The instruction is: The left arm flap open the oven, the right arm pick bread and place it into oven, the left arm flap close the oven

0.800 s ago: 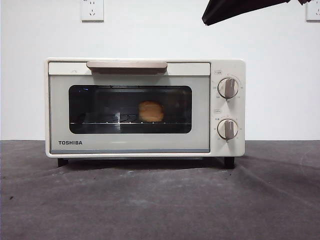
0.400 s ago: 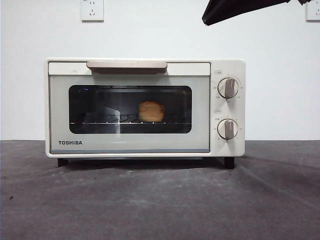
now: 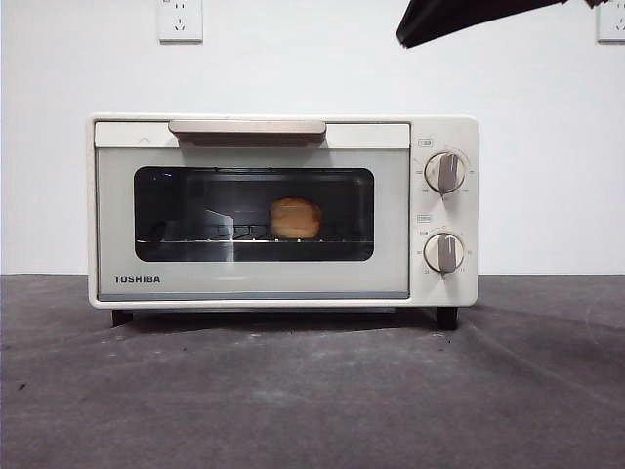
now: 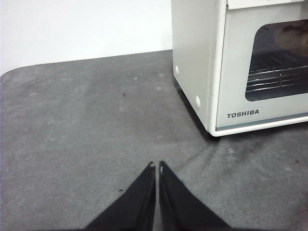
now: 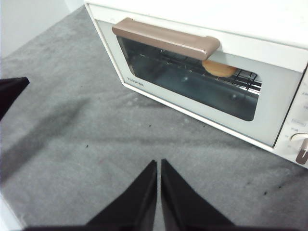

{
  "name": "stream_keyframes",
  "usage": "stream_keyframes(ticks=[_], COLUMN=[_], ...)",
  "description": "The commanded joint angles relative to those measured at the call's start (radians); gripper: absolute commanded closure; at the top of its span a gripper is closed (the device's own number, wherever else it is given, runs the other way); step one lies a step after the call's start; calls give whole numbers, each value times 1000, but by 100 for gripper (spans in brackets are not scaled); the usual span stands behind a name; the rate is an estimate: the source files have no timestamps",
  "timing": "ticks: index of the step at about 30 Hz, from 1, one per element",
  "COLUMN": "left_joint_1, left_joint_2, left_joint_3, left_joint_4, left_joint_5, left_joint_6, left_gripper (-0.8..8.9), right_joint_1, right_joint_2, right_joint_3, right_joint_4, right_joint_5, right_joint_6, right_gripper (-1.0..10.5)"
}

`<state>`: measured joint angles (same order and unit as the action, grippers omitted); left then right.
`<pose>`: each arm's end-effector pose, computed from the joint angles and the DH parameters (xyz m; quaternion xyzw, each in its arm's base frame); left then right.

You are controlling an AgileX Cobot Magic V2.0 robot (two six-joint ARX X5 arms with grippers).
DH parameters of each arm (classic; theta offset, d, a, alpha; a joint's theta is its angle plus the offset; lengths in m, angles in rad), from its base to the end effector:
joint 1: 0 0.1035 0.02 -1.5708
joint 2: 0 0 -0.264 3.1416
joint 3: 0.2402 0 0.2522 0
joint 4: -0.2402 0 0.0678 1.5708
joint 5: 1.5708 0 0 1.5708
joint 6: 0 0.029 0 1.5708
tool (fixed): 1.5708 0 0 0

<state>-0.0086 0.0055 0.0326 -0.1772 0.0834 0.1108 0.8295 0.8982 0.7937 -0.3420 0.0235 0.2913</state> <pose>0.0948 -0.0032 0.1571 0.0524 0.0723 -0.0499 0.9948 0.1306 0.1417 0.3023 0.0396 0.2549 0.3491 0.9009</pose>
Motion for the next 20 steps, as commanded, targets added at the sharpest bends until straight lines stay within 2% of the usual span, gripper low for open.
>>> stream_keyframes(ticks=[1,6,12,16,20], left_joint_1=[3,3,3,3,3], left_joint_2=[-2,-2,-2,-2,-2], left_joint_3=[-21,-21,-21,-21,-21], left_joint_4=[-6,-6,-6,-6,-6], left_joint_5=[1,1,1,1,1], left_joint_6=[4,4,4,4,4], left_gripper=[794,794,794,794,794], right_joint_1=[-45,-202,-461,-649,-781], right_joint_2=[-38,-138,-331,-480,-598], right_joint_3=[6,-5,-73,-165,-274], right_joint_4=[9,11,14,69,144], right_joint_5=[4,2,1,3,3], right_joint_6=[-27,-64,-111,-153,-170], right_gripper=[938,938,938,938,938])
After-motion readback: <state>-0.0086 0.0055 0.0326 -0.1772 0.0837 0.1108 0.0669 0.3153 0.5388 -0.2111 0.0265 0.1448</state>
